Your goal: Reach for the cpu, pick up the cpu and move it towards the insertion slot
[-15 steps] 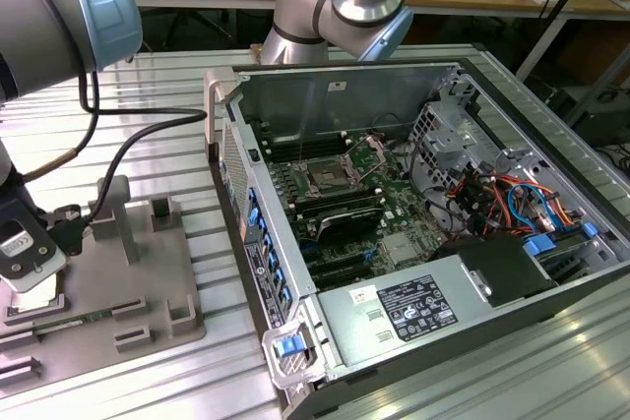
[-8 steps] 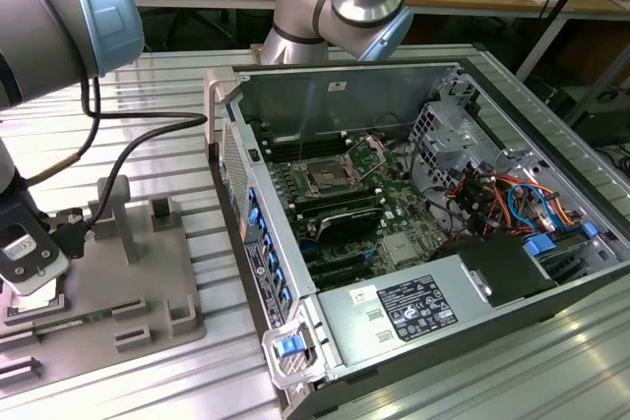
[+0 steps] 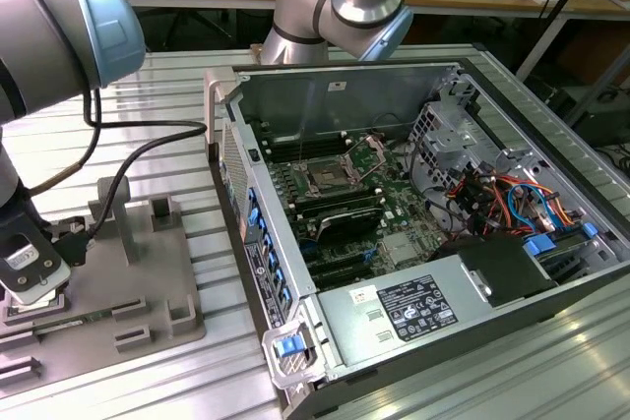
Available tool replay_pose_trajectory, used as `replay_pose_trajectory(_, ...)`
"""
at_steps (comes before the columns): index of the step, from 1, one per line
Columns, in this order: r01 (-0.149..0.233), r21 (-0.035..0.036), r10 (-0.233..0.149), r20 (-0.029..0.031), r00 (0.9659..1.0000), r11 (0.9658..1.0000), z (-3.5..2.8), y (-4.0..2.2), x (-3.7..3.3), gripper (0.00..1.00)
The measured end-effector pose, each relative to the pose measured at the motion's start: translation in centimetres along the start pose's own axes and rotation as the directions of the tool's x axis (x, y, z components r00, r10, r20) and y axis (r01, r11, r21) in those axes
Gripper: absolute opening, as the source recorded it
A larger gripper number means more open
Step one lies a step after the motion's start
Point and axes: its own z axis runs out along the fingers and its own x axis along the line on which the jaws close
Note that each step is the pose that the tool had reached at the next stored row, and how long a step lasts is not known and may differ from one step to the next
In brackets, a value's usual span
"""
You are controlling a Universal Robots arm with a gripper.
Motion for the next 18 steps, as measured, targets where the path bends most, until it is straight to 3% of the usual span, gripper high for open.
replay_pose_trajectory(7,-0.004,-0.0001,0.004,-0.0073,1.0,1.0,0.46,-0.02,-0.01,0.66)
replay_pose_trajectory(13,-0.004,-0.0003,0.004,-0.0073,1.0,1.0,0.53,-0.02,-0.02,0.65)
replay_pose_trajectory(14,-0.004,-0.0003,0.004,-0.0073,1.0,1.0,0.55,-0.02,-0.02,0.58)
replay_pose_trajectory(18,-0.004,-0.0003,0.004,-0.0073,1.0,1.0,0.57,-0.02,-0.03,0.55)
